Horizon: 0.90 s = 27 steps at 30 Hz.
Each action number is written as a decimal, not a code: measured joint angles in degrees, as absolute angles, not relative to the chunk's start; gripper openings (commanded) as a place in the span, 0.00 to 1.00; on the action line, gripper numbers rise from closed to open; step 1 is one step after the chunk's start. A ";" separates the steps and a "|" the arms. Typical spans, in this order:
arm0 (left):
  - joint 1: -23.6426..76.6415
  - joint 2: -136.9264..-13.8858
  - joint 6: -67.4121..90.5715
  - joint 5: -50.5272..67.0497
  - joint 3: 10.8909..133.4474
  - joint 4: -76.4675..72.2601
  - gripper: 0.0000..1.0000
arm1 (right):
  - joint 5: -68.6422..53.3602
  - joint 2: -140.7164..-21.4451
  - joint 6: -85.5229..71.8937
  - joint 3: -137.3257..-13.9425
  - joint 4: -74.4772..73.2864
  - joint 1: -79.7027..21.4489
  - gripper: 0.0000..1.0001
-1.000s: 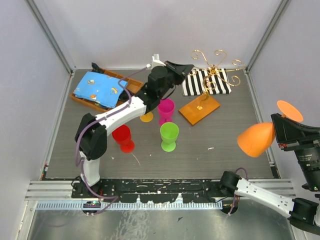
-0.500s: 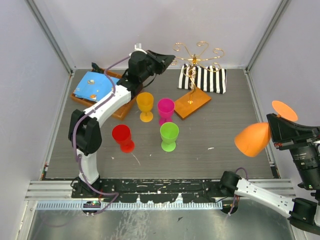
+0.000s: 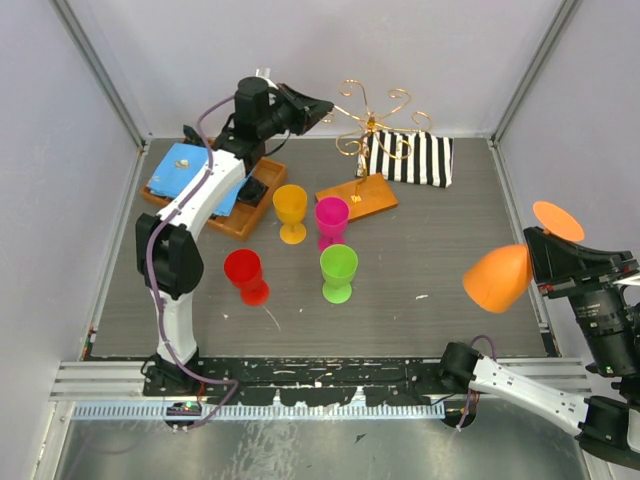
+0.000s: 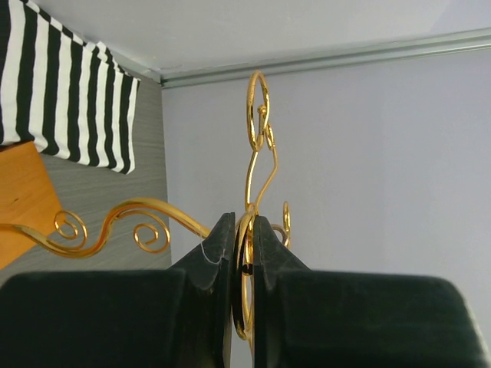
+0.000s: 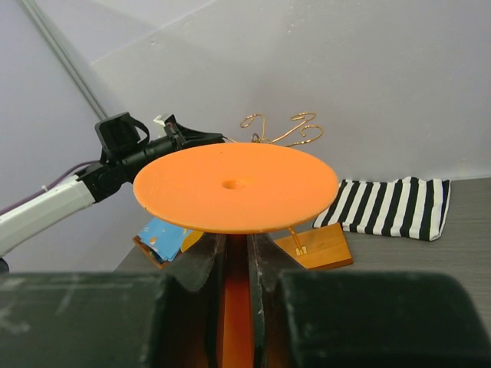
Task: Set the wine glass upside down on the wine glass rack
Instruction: Move the wine rack to the center of the board.
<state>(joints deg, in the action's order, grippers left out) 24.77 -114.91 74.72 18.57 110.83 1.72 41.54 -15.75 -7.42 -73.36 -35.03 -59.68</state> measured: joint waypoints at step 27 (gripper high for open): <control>15.31 -114.28 70.94 27.51 111.70 8.29 0.53 | 42.17 -15.18 -5.91 -70.81 -32.75 -59.68 0.01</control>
<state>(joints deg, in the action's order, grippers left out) 15.31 -114.28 70.94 27.51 111.70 8.29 42.17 -15.18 -5.91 -70.81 -32.75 -59.68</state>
